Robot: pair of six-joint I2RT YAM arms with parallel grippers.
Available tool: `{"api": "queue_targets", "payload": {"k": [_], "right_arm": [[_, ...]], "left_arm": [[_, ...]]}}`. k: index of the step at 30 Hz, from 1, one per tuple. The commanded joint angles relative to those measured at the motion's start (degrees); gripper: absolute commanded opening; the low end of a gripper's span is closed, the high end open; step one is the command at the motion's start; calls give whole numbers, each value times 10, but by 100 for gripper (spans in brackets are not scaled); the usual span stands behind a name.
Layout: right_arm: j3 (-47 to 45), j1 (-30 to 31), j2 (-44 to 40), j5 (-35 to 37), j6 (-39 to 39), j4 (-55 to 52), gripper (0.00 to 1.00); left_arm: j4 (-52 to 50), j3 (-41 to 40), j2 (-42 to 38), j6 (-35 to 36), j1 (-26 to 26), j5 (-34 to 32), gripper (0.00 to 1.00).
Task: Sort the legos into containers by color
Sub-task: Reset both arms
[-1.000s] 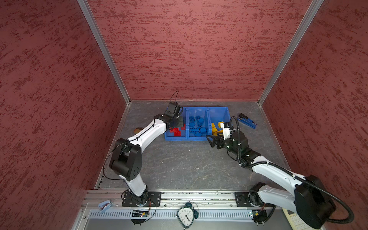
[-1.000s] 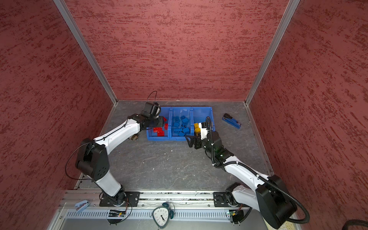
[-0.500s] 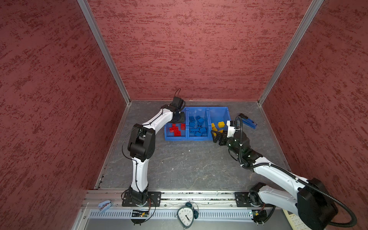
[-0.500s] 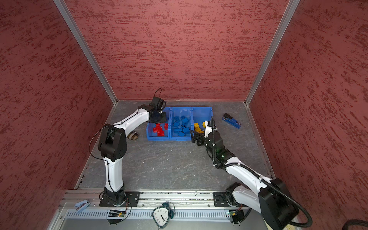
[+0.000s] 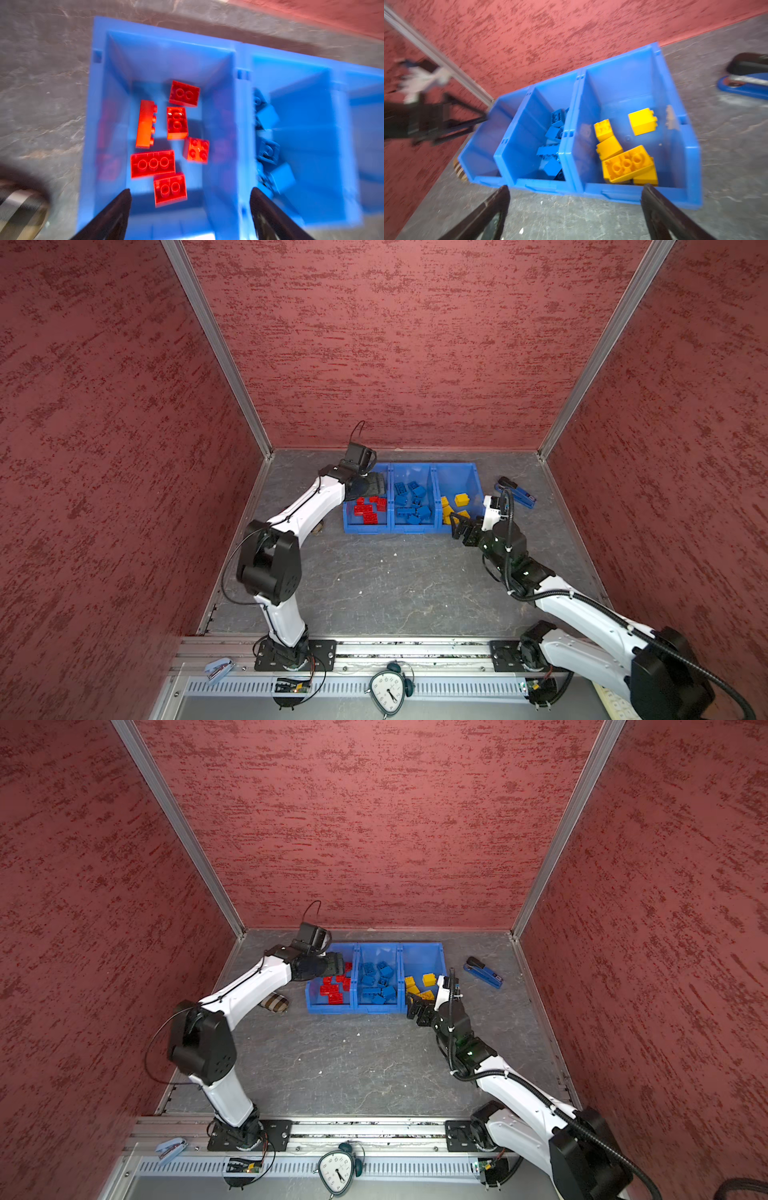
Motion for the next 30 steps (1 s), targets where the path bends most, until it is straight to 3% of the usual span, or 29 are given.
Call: {"api": "queue_targets", "payload": {"k": [1,3,7,12,14,16,21,22,24,27,30], "right_arm": [[-18,-1,-26,90,4,10,99],[-20,-2,-37,128,-22,11,99],[-19,-13,-47,206,-94,15,99],[-40,-72,-35,281,-218,98,99],[-53,-111,-15,284,-229,131,99],[-68,-150,17,276,-218,162,99],[-85,-246,160,157,-202,295,99],[-65,-254,179,136,-202,274,99],[-52,-278,225,37,-242,344,99],[5,-301,278,-31,-273,302,99],[-22,-334,299,-86,-258,373,99]], "left_arm": [[68,-81,-111,7,-11,-32,94],[91,-150,-198,10,-13,-63,100],[111,-262,-341,12,0,-139,99],[98,-374,-460,-23,19,-381,99],[95,-420,-480,-53,40,-476,99],[140,-468,-482,-35,73,-505,99],[370,-577,-412,75,176,-361,100],[405,-584,-386,84,197,-331,100],[464,-584,-322,99,232,-275,99],[532,-565,-243,117,254,-204,99],[623,-566,-204,136,253,-144,99]]}}
